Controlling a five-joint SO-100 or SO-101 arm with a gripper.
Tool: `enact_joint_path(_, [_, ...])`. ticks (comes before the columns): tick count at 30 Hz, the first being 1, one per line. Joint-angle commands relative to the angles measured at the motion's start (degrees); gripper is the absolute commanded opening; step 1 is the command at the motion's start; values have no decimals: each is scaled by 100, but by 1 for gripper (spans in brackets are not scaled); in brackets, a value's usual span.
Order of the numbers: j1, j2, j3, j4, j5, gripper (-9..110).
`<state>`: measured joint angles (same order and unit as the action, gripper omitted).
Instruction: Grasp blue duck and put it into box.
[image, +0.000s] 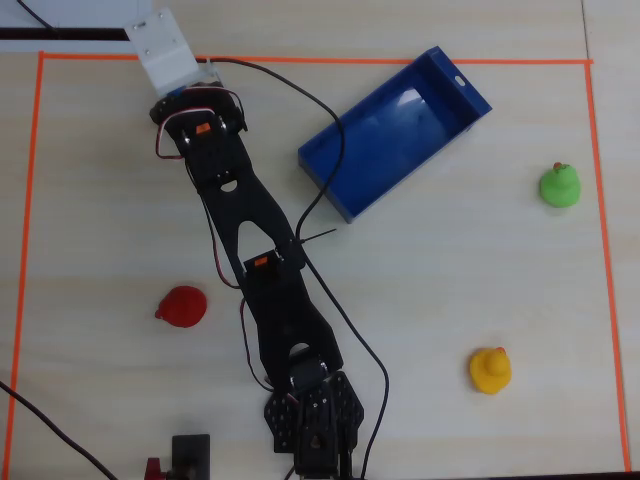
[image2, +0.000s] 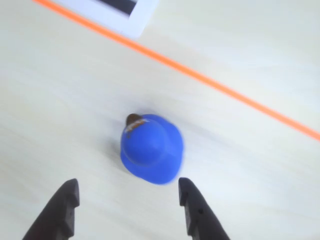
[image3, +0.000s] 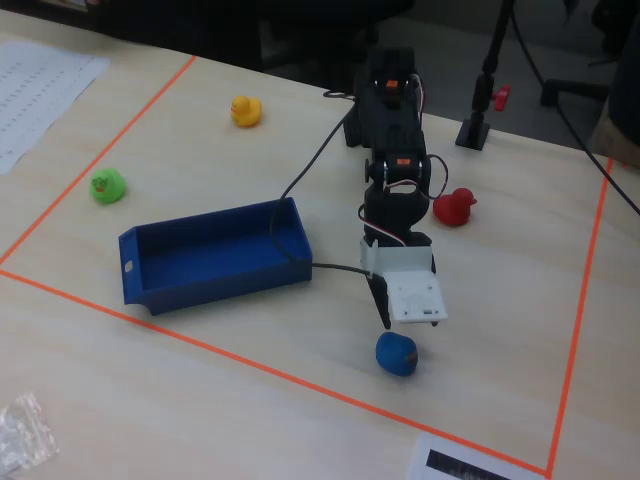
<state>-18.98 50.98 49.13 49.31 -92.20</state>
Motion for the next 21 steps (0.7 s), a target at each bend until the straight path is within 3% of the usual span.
enact_joint_path(1, [-114,-132,-492,-176,70,28])
enact_joint_path(21, [167,-1301,-1116,-1441,26,35])
